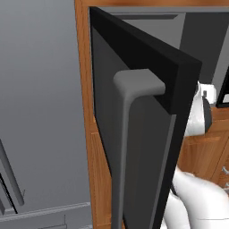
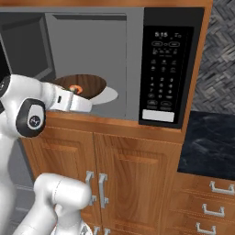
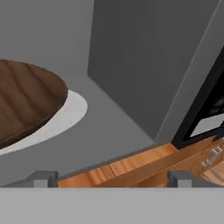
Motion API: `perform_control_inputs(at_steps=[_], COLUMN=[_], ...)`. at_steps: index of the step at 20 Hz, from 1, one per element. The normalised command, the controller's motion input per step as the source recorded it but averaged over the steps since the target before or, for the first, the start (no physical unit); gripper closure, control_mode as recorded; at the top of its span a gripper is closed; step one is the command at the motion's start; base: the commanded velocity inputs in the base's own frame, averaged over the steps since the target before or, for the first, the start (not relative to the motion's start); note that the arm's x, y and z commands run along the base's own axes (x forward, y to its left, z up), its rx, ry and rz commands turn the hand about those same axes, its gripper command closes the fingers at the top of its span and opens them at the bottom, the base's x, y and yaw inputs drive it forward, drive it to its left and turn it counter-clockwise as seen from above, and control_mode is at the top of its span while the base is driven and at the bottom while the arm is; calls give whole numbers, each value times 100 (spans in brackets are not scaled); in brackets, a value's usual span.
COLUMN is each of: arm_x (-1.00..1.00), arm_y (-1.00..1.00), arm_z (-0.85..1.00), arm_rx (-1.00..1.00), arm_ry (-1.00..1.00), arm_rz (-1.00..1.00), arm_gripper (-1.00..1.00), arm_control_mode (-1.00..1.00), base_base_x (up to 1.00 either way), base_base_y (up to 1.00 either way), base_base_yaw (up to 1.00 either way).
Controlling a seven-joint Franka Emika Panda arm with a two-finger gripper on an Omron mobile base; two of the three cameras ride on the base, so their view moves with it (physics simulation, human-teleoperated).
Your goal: Remove the pear from the bowl and place it on the small plate. Then place the bowl with only the shrimp in the microwave, close the door, and press the start button to microwave the shrimp.
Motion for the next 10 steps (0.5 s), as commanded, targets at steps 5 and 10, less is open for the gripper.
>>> perform_control_inputs(at_steps=[5, 10], arm_x=[0, 0], arm_y=[-18, -19], arm_z=[21, 11], arm_rx=[-66, -59], arm_ry=[-10, -20], arm_rz=[-10, -7], arm_gripper=[-100, -100], arm_control_mode=[-100, -100], base_base_x=[0, 0], base_base_y=[0, 0], base_base_yaw=[0, 0])
